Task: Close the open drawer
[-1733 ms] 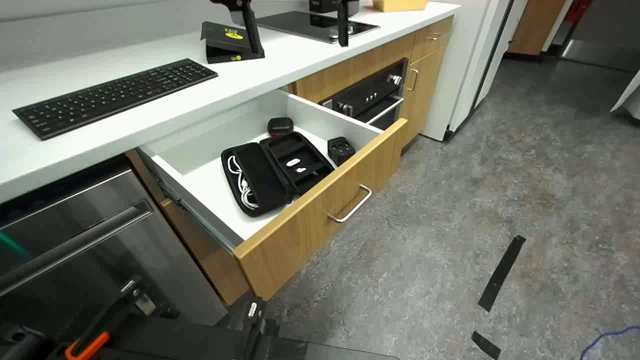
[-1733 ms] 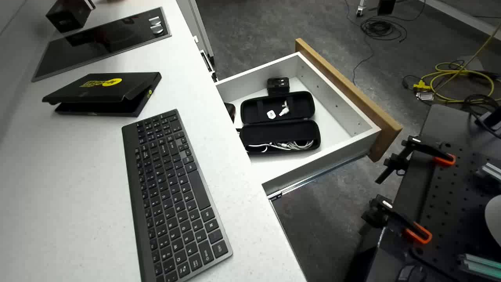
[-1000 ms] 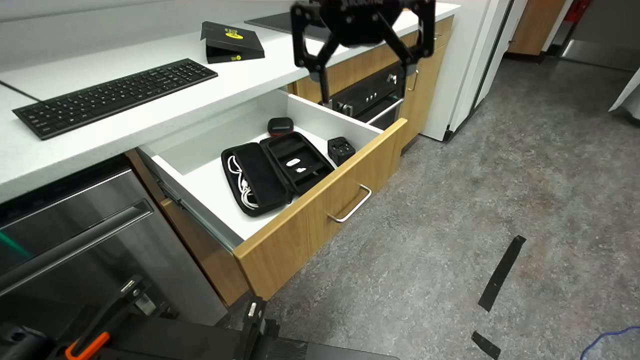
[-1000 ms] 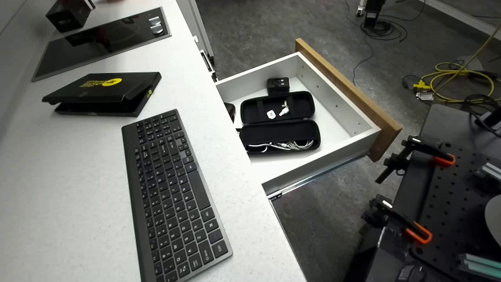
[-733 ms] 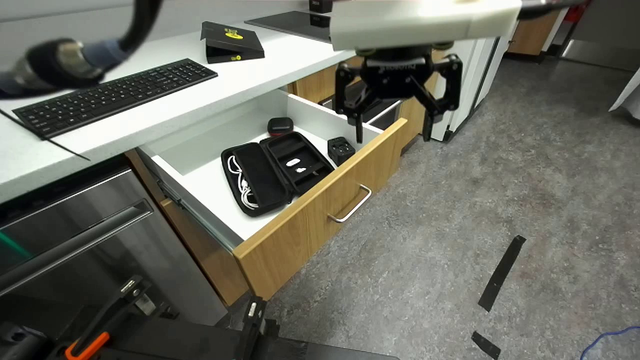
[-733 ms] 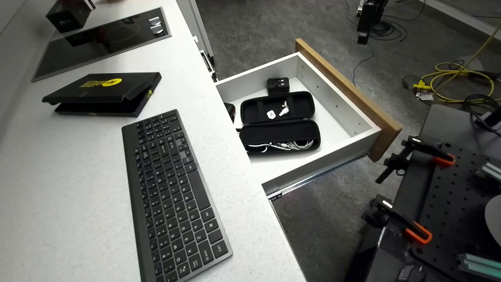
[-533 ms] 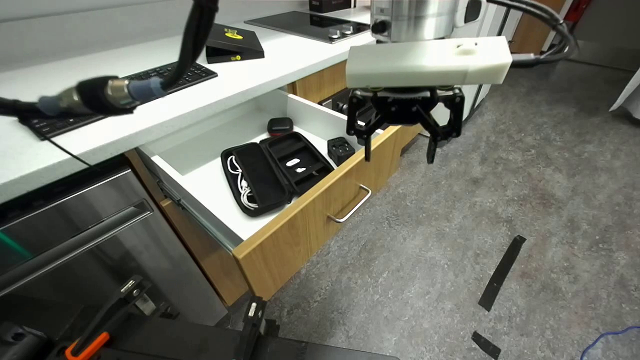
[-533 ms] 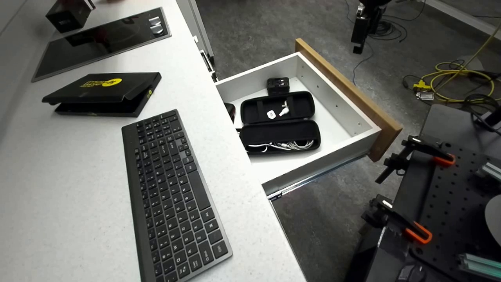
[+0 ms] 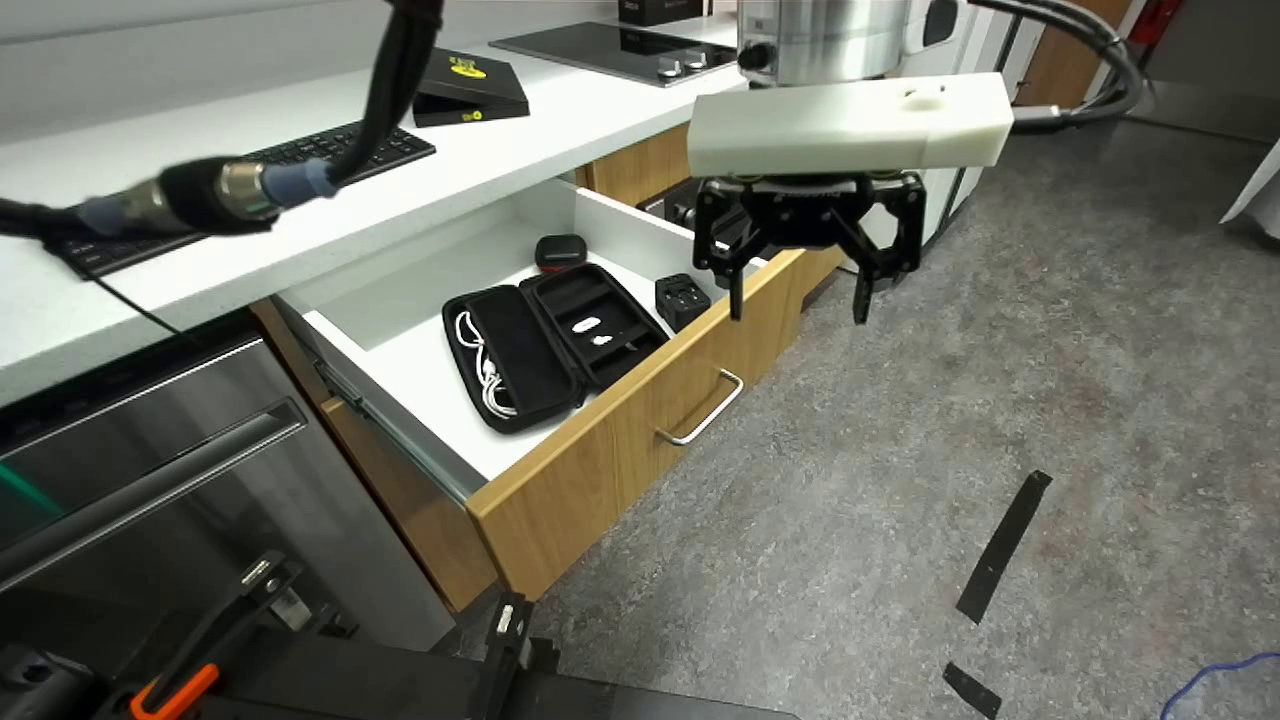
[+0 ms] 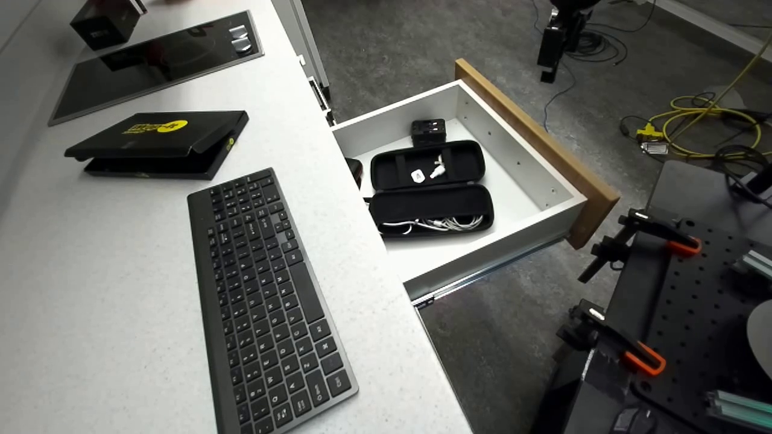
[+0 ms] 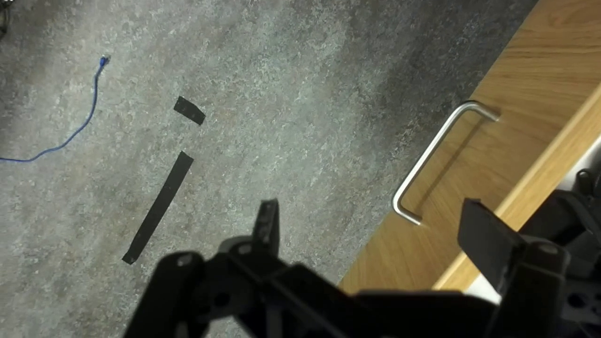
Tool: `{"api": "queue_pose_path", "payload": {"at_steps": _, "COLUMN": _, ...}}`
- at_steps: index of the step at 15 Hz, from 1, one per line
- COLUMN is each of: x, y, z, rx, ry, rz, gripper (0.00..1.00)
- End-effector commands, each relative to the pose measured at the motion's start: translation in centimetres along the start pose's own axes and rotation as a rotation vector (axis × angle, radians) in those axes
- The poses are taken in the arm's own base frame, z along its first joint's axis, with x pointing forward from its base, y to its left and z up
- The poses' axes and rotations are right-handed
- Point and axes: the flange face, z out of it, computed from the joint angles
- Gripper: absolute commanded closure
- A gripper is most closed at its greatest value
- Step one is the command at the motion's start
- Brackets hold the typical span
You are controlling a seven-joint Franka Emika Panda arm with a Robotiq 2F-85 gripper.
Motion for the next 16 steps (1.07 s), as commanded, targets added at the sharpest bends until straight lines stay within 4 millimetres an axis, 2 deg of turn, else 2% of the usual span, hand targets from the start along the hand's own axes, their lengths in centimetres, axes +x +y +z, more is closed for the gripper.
{"api": "queue_pose_path", "payload": {"at_steps": 1, "x": 1.9, "y": 2.1, "z": 3.5, "rx": -0.07, "ry": 0.035, "rz": 0.1, "gripper": 0.0}}
{"api": "queue_pose_path", "payload": {"at_steps": 5, "x": 4.0, "y": 4.5, "z": 8.3, "rx": -0.149, "ry": 0.11, "rz": 0.221, "gripper": 0.0}}
{"api": "queue_pose_path", "payload": {"at_steps": 8, "x": 5.5, "y": 4.3, "z": 13.3, "rx": -0.087, "ry": 0.061, "rz": 0.29, "gripper": 0.0}}
{"api": "queue_pose_path", "payload": {"at_steps": 10, "x": 6.6, "y": 3.8, "z": 15.9, "rx": -0.034, "ry": 0.04, "rz": 0.307, "gripper": 0.0}}
{"api": "queue_pose_path", "payload": {"at_steps": 12, "x": 8.0, "y": 2.3, "z": 17.5, "rx": 0.035, "ry": 0.032, "rz": 0.294, "gripper": 0.0}}
{"api": "queue_pose_path", "payload": {"at_steps": 16, "x": 11.1, "y": -2.9, "z": 18.3, "rx": 0.149, "ry": 0.066, "rz": 0.173, "gripper": 0.0}}
